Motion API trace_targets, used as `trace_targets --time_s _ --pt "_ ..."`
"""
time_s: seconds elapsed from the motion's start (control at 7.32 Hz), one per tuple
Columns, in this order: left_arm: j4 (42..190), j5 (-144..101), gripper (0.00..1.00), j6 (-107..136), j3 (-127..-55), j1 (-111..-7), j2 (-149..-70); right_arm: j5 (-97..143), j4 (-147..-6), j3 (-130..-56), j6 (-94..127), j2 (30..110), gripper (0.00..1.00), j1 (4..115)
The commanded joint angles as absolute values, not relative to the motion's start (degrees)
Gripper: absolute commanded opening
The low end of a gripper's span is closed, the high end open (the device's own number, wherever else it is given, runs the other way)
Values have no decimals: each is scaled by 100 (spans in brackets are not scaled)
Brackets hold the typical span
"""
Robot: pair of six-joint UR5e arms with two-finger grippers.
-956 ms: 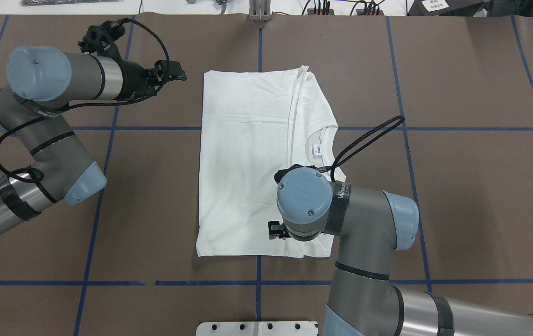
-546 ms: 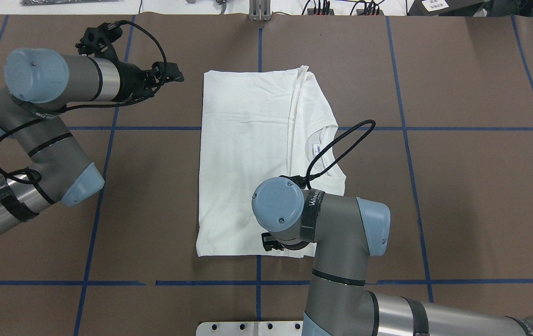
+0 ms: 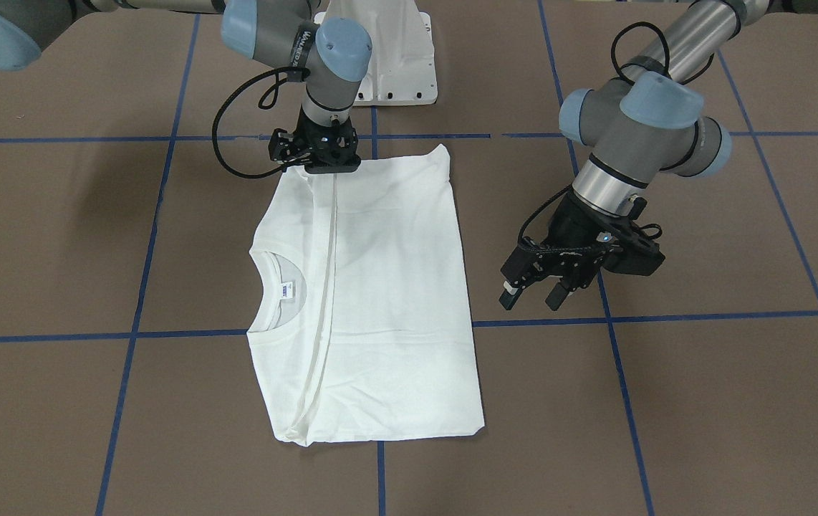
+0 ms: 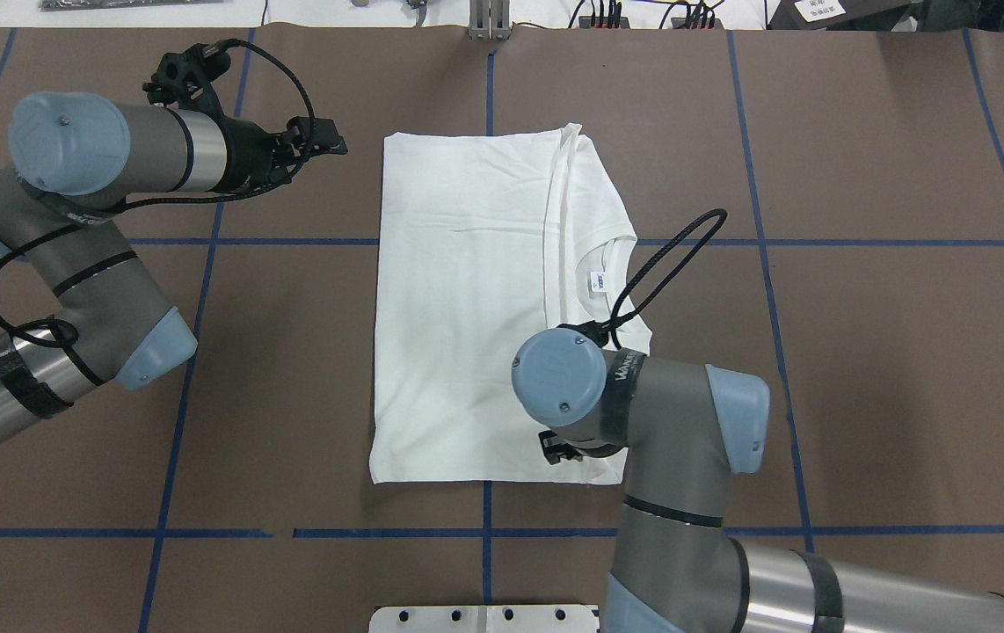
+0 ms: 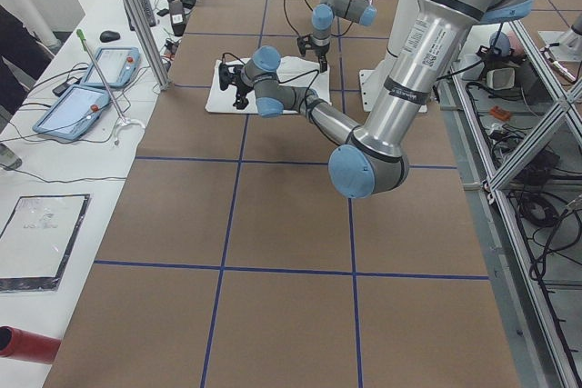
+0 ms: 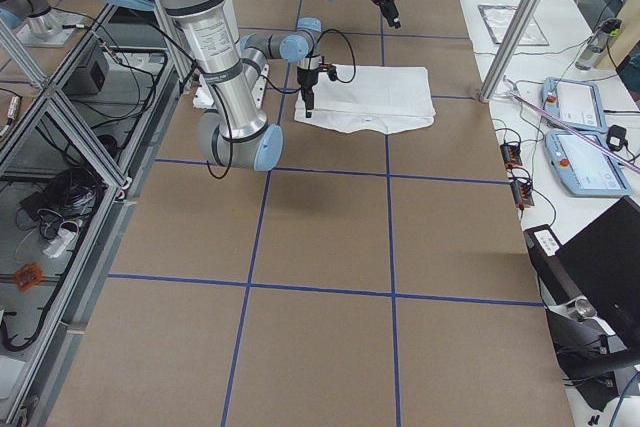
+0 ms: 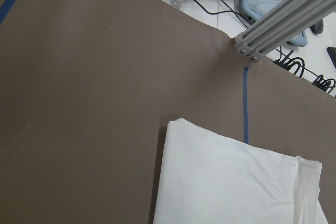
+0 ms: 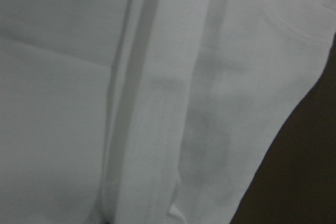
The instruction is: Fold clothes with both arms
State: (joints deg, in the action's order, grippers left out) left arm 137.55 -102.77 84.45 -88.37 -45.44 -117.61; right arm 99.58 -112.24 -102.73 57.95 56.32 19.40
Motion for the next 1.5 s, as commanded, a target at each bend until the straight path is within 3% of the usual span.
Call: trace_targets --time_s 0.0,0.41,0.96,1.37 --pt "13755 -10266 100 8481 -8859 -4544 -11777 9932 -11250 -10933 5318 6405 100 2144" --pt "13755 -10257 100 8481 -8903 -4544 -11760 9984 -11136 -11206 6706 6233 100 2110" --pt "13746 -10248 100 8481 -8895 -4544 -11751 8890 -9135 -10961 11241 6284 99 1408" --pt "13746 -10231 100 8481 -8903 -4553 -11716 8221 -9132 -10951 12838 6336 92 1240"
